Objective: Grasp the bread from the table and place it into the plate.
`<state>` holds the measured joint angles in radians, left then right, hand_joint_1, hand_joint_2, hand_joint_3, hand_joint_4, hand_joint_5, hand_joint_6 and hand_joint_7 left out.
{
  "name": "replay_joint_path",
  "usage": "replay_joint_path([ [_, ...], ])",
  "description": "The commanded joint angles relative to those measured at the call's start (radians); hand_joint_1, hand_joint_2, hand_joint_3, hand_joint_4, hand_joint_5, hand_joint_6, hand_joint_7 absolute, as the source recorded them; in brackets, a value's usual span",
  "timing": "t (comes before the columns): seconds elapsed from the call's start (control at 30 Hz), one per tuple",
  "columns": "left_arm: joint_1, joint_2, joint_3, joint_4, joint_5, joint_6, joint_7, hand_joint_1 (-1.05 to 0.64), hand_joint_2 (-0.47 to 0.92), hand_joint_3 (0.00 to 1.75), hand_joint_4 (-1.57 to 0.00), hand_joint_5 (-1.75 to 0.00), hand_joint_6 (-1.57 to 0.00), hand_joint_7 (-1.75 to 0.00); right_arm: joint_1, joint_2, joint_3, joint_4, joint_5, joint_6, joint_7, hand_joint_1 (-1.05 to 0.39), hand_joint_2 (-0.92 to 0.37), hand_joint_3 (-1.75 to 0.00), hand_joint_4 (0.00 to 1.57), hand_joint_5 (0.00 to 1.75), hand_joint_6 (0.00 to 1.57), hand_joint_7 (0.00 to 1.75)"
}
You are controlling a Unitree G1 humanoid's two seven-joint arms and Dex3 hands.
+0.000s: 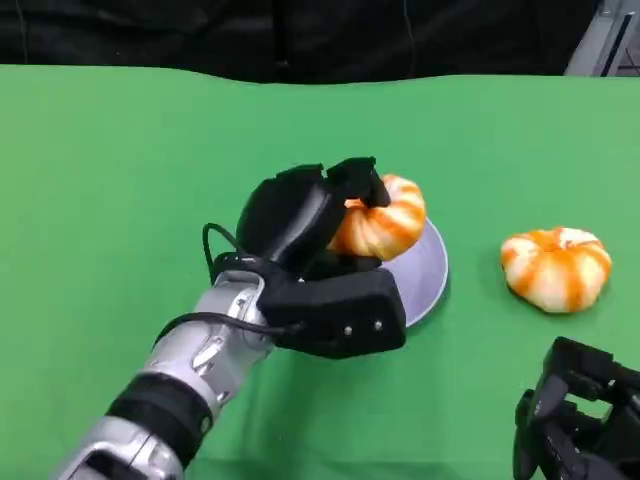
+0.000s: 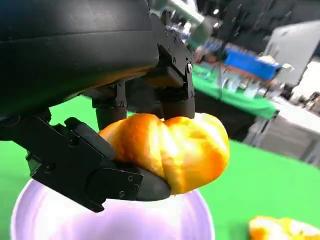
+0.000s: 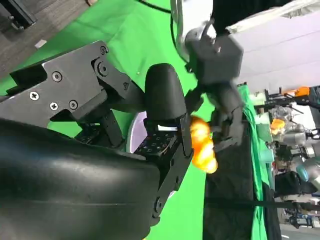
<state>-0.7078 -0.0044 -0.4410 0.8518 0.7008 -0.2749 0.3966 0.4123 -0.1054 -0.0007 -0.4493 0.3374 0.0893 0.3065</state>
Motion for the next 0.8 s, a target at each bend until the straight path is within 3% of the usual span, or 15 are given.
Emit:
replay_joint_path([
  [0.03, -0.049, -0.017, 0.008, 0.090, -0.031, -0.010, 0.028, -0.09, 0.81, 0.52, -0.73, -1.75, -0.58, -1.72, 0.019, -0.001, 0.004, -0.029, -0.013, 0.000, -0.021, -0.06, -0.60, -1.06, 0.90, 1.72, 0.82, 1.50],
  [0.2, -0.059, -0.022, 0.005, 0.142, -0.045, -0.035, 0.055, -0.09, 0.81, 0.51, -0.72, -1.75, -0.58, -1.71, 0.022, 0.001, 0.007, -0.027, -0.010, -0.011, -0.019, -0.06, -0.60, -1.06, 0.89, 1.73, 0.81, 1.52],
  [0.3, -0.054, -0.022, 0.005, 0.188, -0.050, -0.070, 0.086, -0.10, 0.78, 0.49, -0.66, -1.75, -0.68, -1.50, 0.022, 0.004, 0.007, -0.018, -0.002, -0.028, -0.007, -0.06, -0.61, -1.06, 0.87, 1.73, 0.79, 1.51],
  [0.33, -0.051, -0.019, 0.006, 0.190, -0.053, -0.076, 0.084, -0.13, 0.80, 0.43, -0.70, -1.46, -0.74, -1.21, 0.021, 0.006, 0.008, -0.018, -0.005, -0.025, -0.012, -0.06, -0.60, -1.06, 0.88, 1.73, 0.80, 1.51],
  [0.37, -0.048, -0.018, 0.007, 0.190, -0.055, -0.078, 0.083, -0.20, 0.86, 0.28, -0.77, -1.03, -0.87, -0.77, 0.019, 0.007, 0.007, -0.018, -0.005, -0.022, -0.014, -0.07, -0.60, -1.06, 0.88, 1.73, 0.81, 1.51],
  [0.43, -0.043, -0.019, 0.008, 0.184, -0.058, -0.070, 0.079, -0.27, 0.91, 0.16, -0.92, -0.46, -1.04, -0.25, 0.015, 0.005, 0.004, -0.014, 0.004, -0.018, -0.008, -0.07, -0.60, -1.06, 0.88, 1.72, 0.81, 1.50],
  [0.5, -0.041, -0.016, -0.007, 0.168, -0.039, -0.040, 0.078, -0.29, 0.92, 0.13, -0.95, -0.27, -1.08, -0.11, 0.013, 0.005, 0.003, -0.010, 0.007, -0.018, -0.006, -0.07, -0.60, -1.06, 0.88, 1.72, 0.81, 1.49],
  [0.53, -0.039, -0.013, -0.018, 0.157, -0.026, -0.020, 0.078, -0.42, 0.92, 0.15, -0.79, -0.14, -0.94, -0.05, 0.012, 0.005, 0.003, -0.009, 0.005, -0.019, -0.007, -0.06, -0.60, -1.06, 0.88, 1.72, 0.82, 1.49],
  [0.6, -0.037, -0.003, -0.041, 0.130, -0.005, 0.016, 0.043, -0.49, 0.92, 0.17, -0.71, -0.07, -0.86, -0.01, 0.011, 0.004, 0.001, -0.008, 0.006, -0.016, -0.009, -0.06, -0.60, -1.06, 0.89, 1.71, 0.82, 1.49],
  [0.63, -0.035, 0.004, -0.051, 0.116, 0.000, 0.031, 0.015, -0.72, 0.92, 0.31, -0.39, -0.03, -0.61, 0.00, 0.010, 0.003, 0.000, -0.008, 0.008, -0.012, -0.009, -0.06, -0.59, -1.06, 0.89, 1.71, 0.82, 1.48],
  [0.67, -0.032, 0.008, -0.059, 0.102, 0.003, 0.044, -0.006, -0.80, 0.92, 0.37, -0.28, -0.02, -0.53, 0.00, 0.009, 0.003, 0.000, -0.008, 0.009, -0.010, -0.010, -0.06, -0.59, -1.06, 0.90, 1.70, 0.82, 1.48],
  [0.7, -0.036, 0.022, -0.083, 0.079, 0.019, 0.071, -0.078, -0.84, 0.92, 0.40, -0.23, -0.01, -0.48, 0.00, 0.006, 0.000, -0.002, -0.004, 0.010, -0.012, -0.006, -0.06, -0.59, -1.06, 0.90, 1.70, 0.83, 1.48],
  [0.73, -0.037, 0.032, -0.098, 0.057, 0.027, 0.091, -0.133, -0.95, 0.92, 0.56, -0.09, 0.00, -0.25, 0.00, 0.003, -0.002, -0.003, 0.001, 0.012, -0.016, -0.001, -0.06, -0.60, -1.07, 0.89, 1.70, 0.82, 1.48],
  [0.8, -0.031, 0.050, -0.117, 0.008, 0.033, 0.121, -0.225, -1.01, 0.92, 0.65, -0.02, 0.00, -0.10, 0.00, -0.001, -0.003, -0.003, 0.005, 0.011, -0.018, 0.000, -0.05, -0.60, -1.07, 0.89, 1.71, 0.81, 1.49],
])
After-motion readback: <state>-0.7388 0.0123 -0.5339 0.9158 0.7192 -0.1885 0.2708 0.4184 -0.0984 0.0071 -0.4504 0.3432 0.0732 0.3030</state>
